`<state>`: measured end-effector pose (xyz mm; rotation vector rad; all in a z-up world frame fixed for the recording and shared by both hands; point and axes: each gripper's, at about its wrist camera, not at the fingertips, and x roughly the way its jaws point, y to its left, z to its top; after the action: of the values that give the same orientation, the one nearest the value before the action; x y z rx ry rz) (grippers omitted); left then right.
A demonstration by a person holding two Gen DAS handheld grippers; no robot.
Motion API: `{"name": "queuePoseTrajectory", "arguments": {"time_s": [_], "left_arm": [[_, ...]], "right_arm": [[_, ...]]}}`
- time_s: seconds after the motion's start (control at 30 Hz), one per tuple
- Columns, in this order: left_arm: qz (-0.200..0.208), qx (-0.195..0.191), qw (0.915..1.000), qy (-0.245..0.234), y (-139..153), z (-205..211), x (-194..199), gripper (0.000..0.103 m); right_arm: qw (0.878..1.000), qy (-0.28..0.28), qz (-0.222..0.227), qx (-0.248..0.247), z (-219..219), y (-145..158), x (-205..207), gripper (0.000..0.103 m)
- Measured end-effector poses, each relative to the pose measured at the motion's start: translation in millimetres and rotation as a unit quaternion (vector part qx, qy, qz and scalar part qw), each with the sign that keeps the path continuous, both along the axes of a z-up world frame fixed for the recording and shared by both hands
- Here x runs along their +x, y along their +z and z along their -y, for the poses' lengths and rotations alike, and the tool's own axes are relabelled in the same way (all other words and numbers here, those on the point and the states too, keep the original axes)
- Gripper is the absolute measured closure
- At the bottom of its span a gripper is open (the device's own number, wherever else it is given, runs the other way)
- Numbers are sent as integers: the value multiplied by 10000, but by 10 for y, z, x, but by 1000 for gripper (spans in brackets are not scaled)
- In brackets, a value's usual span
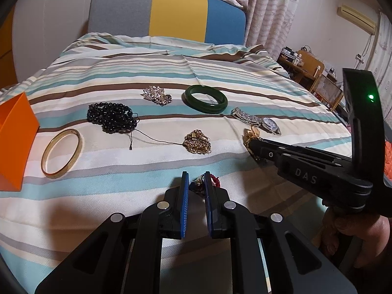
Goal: Organize jewelry
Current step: 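Carry the ring in the left tool while the right tool carries the gold chain to the orange box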
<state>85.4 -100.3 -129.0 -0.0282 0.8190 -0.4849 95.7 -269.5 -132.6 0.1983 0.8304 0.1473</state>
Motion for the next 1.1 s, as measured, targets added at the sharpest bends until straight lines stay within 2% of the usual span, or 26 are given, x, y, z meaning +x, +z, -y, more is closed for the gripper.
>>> {"name": "queuePoseTrajectory", "arguments": {"time_s": [0.37,0.6,0.8,1.1], "left_arm": [[199,-115,9997,71,152,-82,-17,91],[400,-246,9986,252,369,-251,-26,91],[654,-318,9955,605,642,-601,-2,91],[974,-148,9841,1481,924,-1466,106,91]], "right_arm": [[9989,-7,454,117,-31,223,-132,88],[9963,215,788,266,-192,529,-175,88],[9917,649,1032,411,-549,794,-119,88],[9785,1546,1249,542,-1474,994,106,89]]}}
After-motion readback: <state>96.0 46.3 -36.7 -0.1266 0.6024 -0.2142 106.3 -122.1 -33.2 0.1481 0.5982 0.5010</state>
